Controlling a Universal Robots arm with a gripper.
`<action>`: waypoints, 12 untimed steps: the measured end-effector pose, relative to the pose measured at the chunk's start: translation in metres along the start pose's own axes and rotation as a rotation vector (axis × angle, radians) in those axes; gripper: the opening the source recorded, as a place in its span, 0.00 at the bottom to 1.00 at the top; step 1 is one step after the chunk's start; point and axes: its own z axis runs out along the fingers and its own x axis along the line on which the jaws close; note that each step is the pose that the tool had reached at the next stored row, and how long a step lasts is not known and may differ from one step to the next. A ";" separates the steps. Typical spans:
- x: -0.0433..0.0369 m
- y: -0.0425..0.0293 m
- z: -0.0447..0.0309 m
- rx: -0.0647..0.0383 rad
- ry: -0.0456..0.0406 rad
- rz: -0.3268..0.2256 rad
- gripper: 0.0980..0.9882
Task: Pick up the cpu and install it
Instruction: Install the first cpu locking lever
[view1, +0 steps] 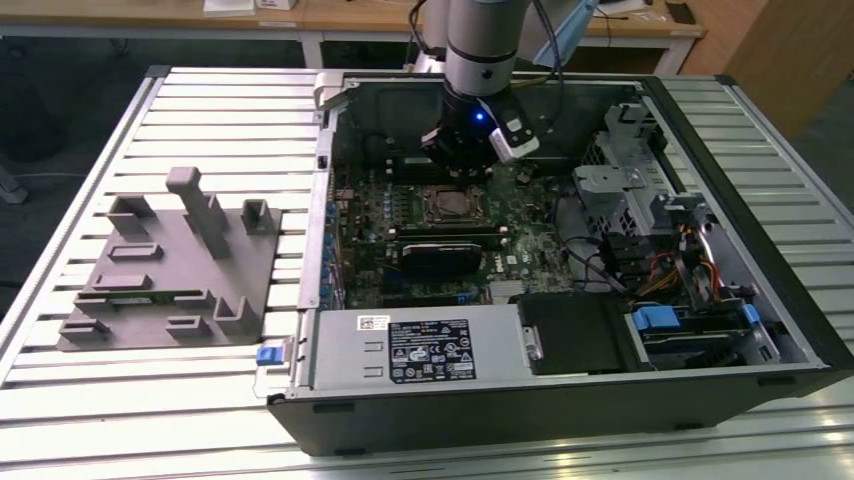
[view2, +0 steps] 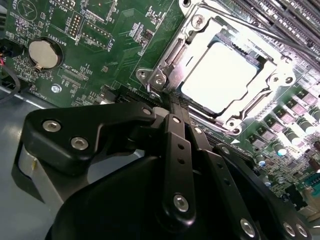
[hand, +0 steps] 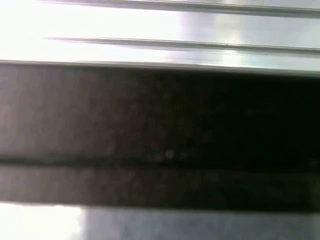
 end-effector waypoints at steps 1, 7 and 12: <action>-0.0002 0.0016 0.0004 -0.009 -0.0005 -0.001 0.01; -0.0002 0.0027 -0.0072 -0.015 -0.0003 -0.001 0.01; -0.0002 0.0019 -0.0099 -0.015 -0.0002 -0.001 0.01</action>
